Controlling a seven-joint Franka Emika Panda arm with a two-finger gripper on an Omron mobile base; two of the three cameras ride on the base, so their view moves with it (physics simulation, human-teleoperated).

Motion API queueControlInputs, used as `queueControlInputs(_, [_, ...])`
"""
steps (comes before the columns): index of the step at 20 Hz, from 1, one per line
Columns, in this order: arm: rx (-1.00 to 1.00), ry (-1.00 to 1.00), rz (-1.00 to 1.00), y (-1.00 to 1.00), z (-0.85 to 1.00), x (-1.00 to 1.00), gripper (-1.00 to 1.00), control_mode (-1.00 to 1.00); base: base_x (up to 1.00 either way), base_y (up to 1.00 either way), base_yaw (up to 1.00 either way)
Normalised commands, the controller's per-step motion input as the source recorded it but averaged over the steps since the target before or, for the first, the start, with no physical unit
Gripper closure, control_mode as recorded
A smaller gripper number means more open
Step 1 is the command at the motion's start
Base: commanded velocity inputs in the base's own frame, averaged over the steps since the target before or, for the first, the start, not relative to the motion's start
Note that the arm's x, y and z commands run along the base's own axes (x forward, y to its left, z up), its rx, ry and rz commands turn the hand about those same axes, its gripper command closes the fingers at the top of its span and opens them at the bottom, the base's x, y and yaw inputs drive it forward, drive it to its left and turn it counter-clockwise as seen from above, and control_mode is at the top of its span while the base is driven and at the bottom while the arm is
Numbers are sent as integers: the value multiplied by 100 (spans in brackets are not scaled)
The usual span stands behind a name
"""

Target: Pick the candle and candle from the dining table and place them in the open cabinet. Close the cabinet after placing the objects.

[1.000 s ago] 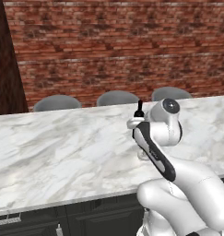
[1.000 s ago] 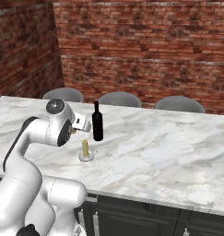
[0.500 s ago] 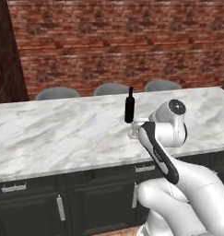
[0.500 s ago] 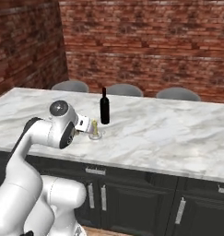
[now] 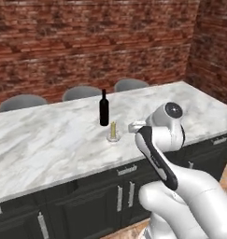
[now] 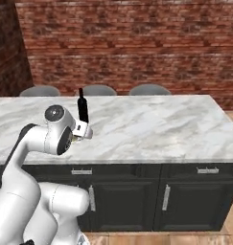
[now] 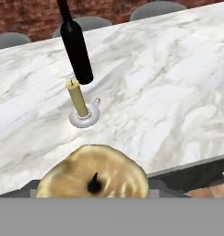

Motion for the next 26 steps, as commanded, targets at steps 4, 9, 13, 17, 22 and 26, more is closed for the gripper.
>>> queueControlInputs(4, [0,0,0,0,0,0,100,100,4,0,-55])
queueControlInputs(9, [0,0,0,0,0,0,100,100,15,8,-56])
queueControlInputs(13, [0,0,0,0,0,0,100,100,15,8,-52])
queueControlInputs(17, [0,0,0,0,0,0,100,100,17,8,-51])
queueControlInputs(22, [0,0,0,0,0,0,100,100,1,6,-49])
queueControlInputs(26, [0,0,0,0,0,0,100,100,2,7,-49])
